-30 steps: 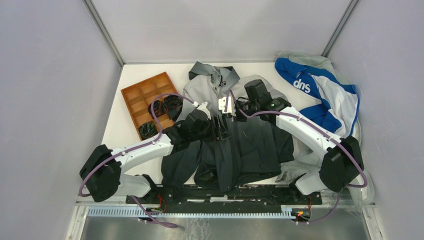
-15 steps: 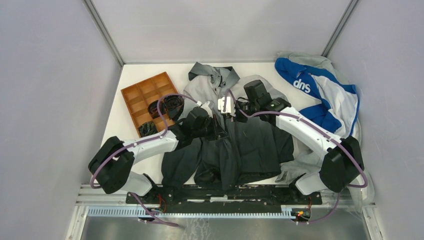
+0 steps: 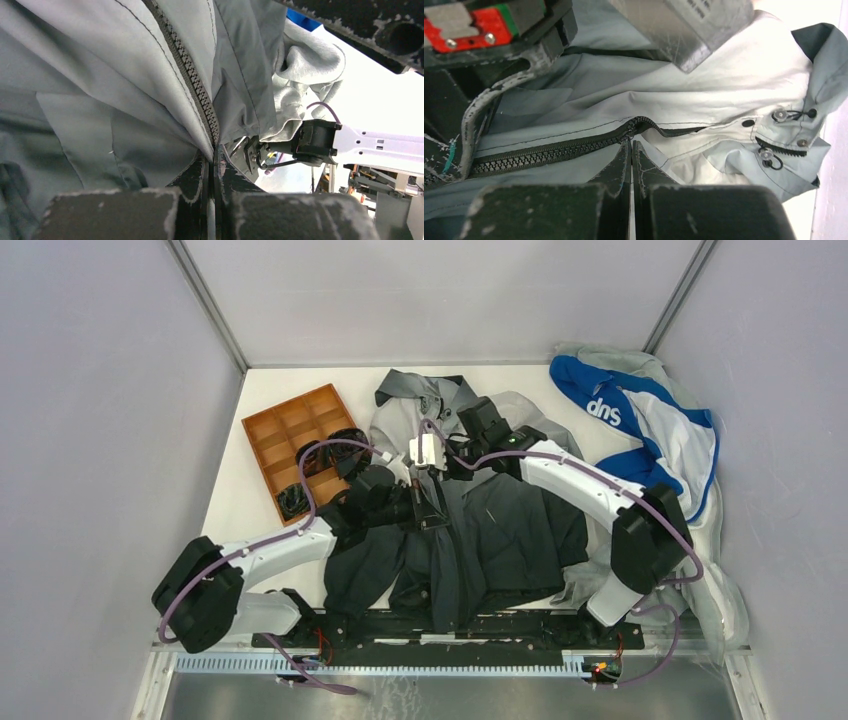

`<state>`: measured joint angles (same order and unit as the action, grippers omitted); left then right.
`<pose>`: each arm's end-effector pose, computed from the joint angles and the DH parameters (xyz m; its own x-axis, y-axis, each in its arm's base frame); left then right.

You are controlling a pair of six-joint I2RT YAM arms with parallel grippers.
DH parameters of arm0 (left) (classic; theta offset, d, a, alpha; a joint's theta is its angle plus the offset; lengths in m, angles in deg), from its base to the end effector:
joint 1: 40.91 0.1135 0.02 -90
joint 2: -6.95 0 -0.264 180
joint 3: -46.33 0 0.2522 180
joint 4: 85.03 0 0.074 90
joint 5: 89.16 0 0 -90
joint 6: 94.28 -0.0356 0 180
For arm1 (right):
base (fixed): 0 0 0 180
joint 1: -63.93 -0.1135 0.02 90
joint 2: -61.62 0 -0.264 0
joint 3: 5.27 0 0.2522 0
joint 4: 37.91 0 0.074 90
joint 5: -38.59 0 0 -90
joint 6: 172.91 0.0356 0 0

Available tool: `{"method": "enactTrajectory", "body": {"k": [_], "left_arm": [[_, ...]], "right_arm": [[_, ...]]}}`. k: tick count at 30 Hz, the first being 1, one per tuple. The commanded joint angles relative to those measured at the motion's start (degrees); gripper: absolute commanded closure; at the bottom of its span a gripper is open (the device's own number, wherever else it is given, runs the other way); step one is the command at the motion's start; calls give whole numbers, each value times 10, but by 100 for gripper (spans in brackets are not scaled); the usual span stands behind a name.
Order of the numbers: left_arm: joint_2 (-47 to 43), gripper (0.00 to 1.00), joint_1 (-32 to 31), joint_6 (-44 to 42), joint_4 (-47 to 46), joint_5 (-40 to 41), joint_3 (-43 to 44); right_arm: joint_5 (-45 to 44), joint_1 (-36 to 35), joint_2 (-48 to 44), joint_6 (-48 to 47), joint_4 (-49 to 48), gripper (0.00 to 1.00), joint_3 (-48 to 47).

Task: Zip up the jacket
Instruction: Zip the zipper on the jacket.

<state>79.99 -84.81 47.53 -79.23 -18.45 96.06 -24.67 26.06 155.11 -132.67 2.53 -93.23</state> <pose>0.1854 -0.1947 0.2139 -0.8946 -0.1687 -0.4139 0.2577 0.5619 -0.7861 0.2748 0.2340 0.2766 0.2403 -0.6767 -0.6959 -0.9469 -0.0055 -0.3216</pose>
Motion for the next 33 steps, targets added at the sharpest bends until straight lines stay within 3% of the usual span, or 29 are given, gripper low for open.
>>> {"method": "enactTrajectory", "body": {"k": [1, 10, 20, 27, 33], "left_arm": [[-26, 98, -14, 30, 33, -109, -27], [-38, 98, -14, 37, 39, -144, -46], [-2, 96, -13, 48, -1, -141, -50], [70, 95, -13, 21, 26, -184, 10], [72, 96, -13, 20, 37, -204, 13]], "right_arm": [[-84, 4, 40, -27, -72, 100, -61], [-126, 8, 85, -35, -50, 100, -91], [-64, 81, -51, -31, 18, 100, -24], [-27, 82, -152, -35, 64, 100, 96], [15, 51, -201, -16, 60, 100, 186]]}}
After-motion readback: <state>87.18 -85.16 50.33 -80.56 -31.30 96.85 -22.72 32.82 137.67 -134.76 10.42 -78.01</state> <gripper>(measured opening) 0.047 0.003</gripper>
